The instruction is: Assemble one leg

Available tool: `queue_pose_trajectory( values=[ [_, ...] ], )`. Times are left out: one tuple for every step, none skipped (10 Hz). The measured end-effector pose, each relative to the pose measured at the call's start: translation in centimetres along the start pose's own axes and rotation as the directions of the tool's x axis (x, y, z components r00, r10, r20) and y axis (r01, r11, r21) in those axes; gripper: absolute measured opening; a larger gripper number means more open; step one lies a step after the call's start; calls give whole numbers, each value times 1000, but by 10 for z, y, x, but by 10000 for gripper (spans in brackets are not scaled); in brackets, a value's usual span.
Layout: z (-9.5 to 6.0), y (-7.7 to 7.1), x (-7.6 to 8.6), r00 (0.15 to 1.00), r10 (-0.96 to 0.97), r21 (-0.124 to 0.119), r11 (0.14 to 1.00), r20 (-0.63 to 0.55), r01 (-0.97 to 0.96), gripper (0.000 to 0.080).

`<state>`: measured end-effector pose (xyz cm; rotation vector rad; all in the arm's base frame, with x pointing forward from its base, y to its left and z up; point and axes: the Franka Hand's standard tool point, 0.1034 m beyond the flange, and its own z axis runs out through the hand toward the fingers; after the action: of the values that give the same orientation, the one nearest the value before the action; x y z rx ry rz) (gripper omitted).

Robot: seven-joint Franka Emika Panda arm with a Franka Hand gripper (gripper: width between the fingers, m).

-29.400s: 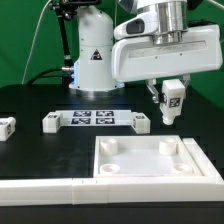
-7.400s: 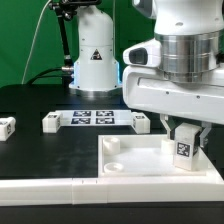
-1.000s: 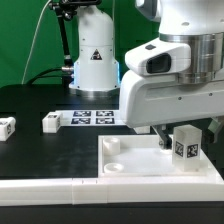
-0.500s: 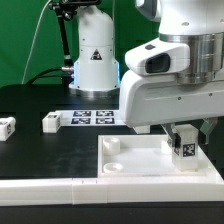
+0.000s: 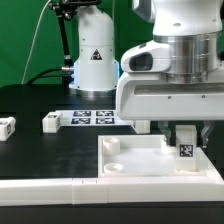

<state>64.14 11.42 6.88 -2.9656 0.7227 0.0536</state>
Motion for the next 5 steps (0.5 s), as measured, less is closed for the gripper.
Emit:
queue_pose_trajectory(
  values=[
    [0, 2, 1, 986, 166, 9, 986, 7, -166, 290],
    [0, 3, 2, 960, 281, 16, 959, 14, -281, 290],
    [0, 3, 2, 932, 363, 17, 932, 16, -363, 290],
    [0, 3, 2, 909, 417, 15, 909, 17, -417, 291],
    [0, 4, 2, 867, 499, 11, 867, 21, -499, 291]
  ],
)
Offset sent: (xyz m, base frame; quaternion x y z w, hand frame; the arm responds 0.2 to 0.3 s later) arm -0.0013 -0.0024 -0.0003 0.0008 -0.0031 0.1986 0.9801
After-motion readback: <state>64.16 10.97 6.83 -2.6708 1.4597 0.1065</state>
